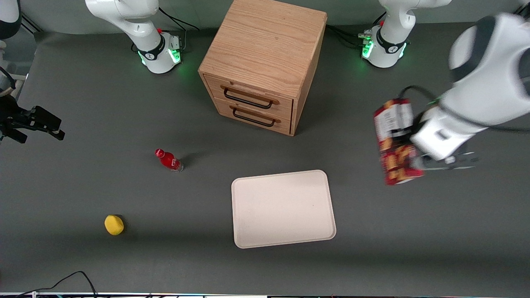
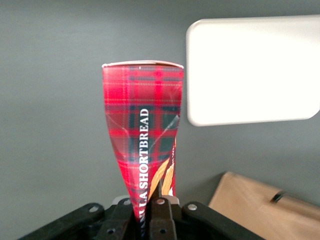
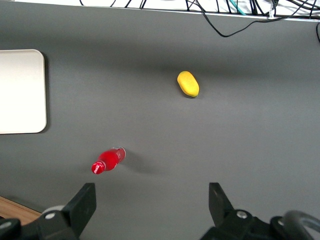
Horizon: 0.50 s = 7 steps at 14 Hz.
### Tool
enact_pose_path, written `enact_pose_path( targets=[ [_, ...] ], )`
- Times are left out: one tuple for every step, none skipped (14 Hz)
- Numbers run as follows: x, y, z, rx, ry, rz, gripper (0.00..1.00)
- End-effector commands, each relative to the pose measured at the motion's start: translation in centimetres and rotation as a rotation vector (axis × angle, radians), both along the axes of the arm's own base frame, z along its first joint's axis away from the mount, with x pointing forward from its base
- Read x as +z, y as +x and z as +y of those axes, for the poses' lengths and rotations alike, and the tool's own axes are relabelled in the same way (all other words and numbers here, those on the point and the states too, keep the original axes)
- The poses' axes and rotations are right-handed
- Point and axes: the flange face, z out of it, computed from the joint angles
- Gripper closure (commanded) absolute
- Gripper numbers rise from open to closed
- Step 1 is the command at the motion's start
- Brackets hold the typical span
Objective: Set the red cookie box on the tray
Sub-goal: 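Carry the held box over the white tray and lower it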
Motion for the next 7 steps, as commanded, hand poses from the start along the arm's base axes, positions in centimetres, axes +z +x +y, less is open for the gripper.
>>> enact_pose_path(
  targets=[
    [-6.6, 3.1, -6.1, 0.067, -0.016, -0.063, 1.00],
    [-10.1, 3.9, -7.8, 0.100, -0.004, -0.081, 1.00],
    [-13.1, 4.5, -9.4, 0.111, 0.007, -0.113, 1.00],
    [-16.3, 5.0, -10.4, 0.115, 0.020, -0.142, 1.00],
    [-19.4, 5.3, -11.1, 0.120, 0.030, -0.168, 1.00],
    [-22.6, 5.1, -11.5, 0.115, 0.009, -0.219, 1.00],
    [-23.6, 4.9, -11.6, 0.107, -0.004, -0.231, 1.00]
  ],
)
